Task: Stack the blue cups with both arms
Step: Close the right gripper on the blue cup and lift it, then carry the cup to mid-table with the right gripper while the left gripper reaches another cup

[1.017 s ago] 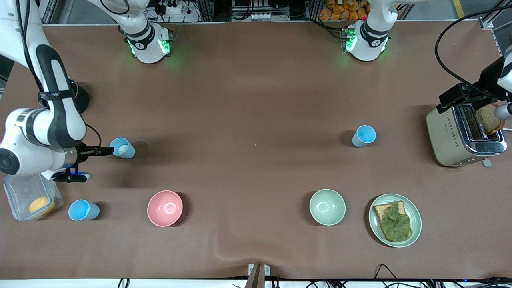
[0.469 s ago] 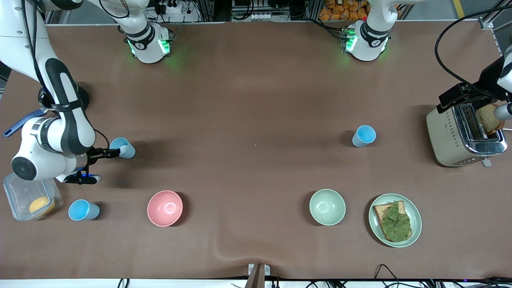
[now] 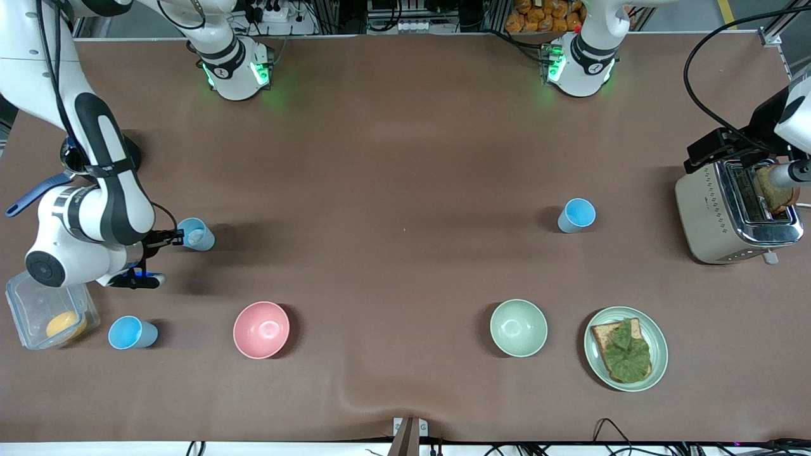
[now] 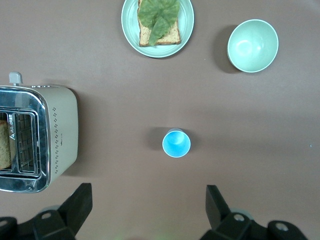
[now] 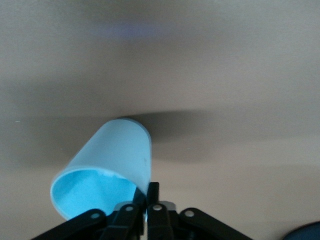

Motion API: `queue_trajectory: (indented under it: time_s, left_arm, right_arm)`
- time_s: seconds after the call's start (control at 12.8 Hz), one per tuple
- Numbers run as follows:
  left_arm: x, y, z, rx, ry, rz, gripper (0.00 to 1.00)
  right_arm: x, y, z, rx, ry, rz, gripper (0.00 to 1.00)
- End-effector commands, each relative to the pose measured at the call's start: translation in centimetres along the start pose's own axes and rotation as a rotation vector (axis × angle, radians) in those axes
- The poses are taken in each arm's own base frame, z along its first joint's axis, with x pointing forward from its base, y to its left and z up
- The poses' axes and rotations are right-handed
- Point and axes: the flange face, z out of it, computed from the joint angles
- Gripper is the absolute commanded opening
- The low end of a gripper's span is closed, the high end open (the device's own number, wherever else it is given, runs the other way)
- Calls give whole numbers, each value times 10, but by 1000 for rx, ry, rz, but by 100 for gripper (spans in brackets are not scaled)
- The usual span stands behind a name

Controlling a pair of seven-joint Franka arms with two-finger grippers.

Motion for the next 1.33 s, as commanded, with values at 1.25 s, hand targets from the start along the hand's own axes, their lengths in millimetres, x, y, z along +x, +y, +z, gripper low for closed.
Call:
queue_trajectory:
  time_s: [1.25]
  left_arm:
    - [14, 7, 22, 125, -14, 31, 100]
  right_arm:
    - [-97, -550, 40, 285, 126, 445, 0]
